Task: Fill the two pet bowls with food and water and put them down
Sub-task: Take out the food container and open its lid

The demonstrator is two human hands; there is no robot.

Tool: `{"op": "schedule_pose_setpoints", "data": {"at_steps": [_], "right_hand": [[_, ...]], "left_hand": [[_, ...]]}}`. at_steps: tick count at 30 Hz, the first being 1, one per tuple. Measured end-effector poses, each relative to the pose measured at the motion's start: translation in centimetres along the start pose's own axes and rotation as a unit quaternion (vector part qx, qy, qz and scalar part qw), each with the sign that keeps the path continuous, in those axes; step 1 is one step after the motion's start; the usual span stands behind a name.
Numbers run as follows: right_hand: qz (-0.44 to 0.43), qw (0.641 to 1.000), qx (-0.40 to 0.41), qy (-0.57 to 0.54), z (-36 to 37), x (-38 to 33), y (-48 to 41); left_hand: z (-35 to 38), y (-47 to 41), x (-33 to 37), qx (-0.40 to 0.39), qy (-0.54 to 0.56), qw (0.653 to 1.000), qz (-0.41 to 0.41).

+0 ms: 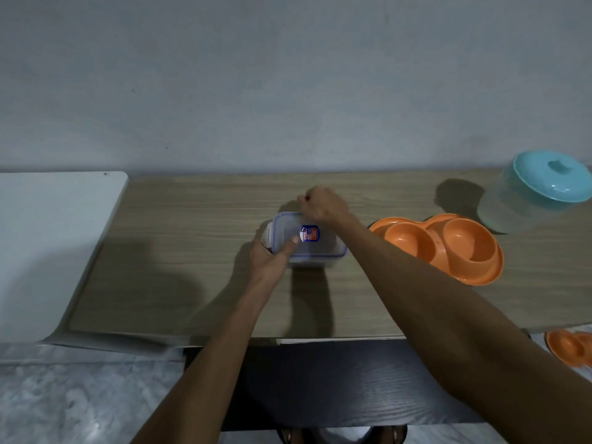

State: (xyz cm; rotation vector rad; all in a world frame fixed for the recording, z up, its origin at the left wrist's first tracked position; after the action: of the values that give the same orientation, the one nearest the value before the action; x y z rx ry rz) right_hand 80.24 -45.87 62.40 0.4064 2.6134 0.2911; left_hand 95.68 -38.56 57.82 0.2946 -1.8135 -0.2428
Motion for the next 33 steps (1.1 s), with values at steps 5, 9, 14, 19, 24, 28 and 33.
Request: {"op": "schedule_pose_setpoints", "data": {"at_steps": [5, 9, 14, 19, 24, 28, 33], "right_hand": [[0.043, 0.989, -0.115, 0.078, 1.9, -0.8, -1.6], [0.032, 0.998, -0.041, 0.045, 1.9, -0.6, -2.2], [0.016, 0.999, -0.022, 0.018, 1.5, 0.5, -1.6], [0.041, 0.992, 0.034, -0.114, 0.9, 5.0, 0.7], [0.035, 0.99, -0.004, -0.137, 2.3, 6.4, 2.4], [0.038, 0.99, -0.007, -0.136, 2.2, 6.2, 2.9], [0.034, 0.989, -0.01, -0.143, 2.1, 6.1, 3.3]], "left_hand": [[0.4, -0.1, -0.2, 0.004, 0.035, 0.999, 0.01], [0.7, -0.3, -0.6, 0.017, 0.039, 0.999, 0.001], [0.6, 0.0, -0.2, 0.028, 0.047, 0.999, 0.001], [0.6, 0.5, 0.0, 0.043, 0.063, 0.997, -0.009], [2.1, 1.9, -0.4, 0.122, 0.123, 0.98, -0.094], [5.5, 3.4, -0.5, 0.104, 0.327, 0.914, -0.215], [7.1, 3.8, -0.6, 0.064, 0.393, 0.884, -0.246]]}}
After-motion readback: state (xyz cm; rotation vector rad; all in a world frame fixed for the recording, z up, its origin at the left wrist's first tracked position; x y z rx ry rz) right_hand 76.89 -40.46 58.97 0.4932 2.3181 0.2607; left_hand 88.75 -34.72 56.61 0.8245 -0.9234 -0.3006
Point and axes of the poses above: each hand's wrist, its own y-axis away from the middle knuckle, its own z-axis out of the palm, x = y × z, the point moved 3 cm from there along -y, towards the middle knuckle, and after that the axes turned 5 degrees about z, right-handed, at the moved point
